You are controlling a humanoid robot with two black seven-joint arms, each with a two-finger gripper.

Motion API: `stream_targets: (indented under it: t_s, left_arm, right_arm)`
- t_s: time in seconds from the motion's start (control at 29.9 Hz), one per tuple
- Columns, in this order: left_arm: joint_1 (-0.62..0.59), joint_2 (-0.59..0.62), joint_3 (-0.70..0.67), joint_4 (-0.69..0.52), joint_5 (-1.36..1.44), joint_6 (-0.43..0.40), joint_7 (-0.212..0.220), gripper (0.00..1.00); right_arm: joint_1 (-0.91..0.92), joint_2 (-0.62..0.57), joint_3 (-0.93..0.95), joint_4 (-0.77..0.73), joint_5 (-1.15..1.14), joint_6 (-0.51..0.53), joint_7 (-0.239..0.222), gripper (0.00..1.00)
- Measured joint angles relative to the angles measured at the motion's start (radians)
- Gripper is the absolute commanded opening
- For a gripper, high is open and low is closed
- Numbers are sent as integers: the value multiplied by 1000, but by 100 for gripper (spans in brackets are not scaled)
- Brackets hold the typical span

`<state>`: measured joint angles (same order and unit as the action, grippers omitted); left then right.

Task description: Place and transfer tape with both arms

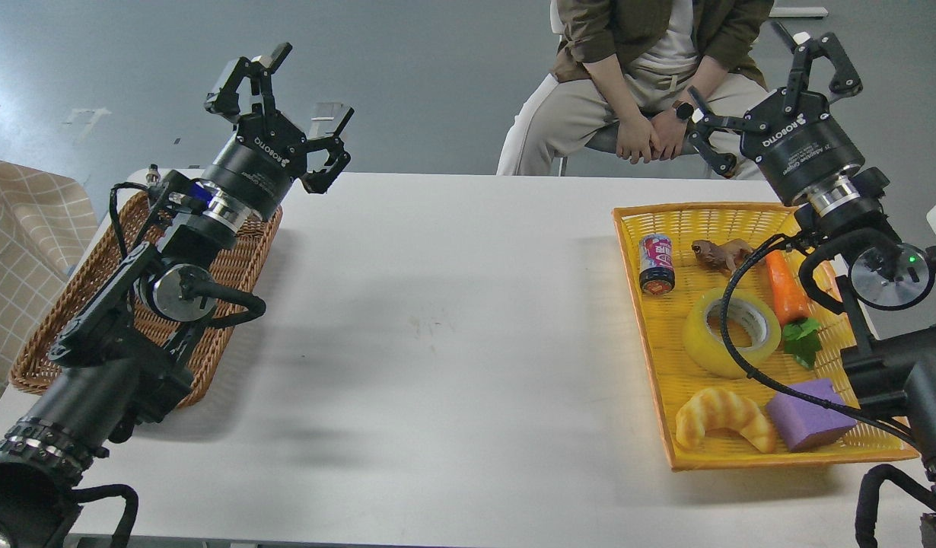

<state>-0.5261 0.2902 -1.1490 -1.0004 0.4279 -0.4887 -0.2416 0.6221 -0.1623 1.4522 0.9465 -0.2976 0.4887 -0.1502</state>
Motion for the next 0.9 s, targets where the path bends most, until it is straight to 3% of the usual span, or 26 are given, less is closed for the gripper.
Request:
stream_targets:
  t_s: [0.9]
  left_arm:
    - [3, -5, -1, 3, -1, 0, -4, 98]
  right_arm:
    - [-5, 3, -11, 23, -2, 0, -2, 100]
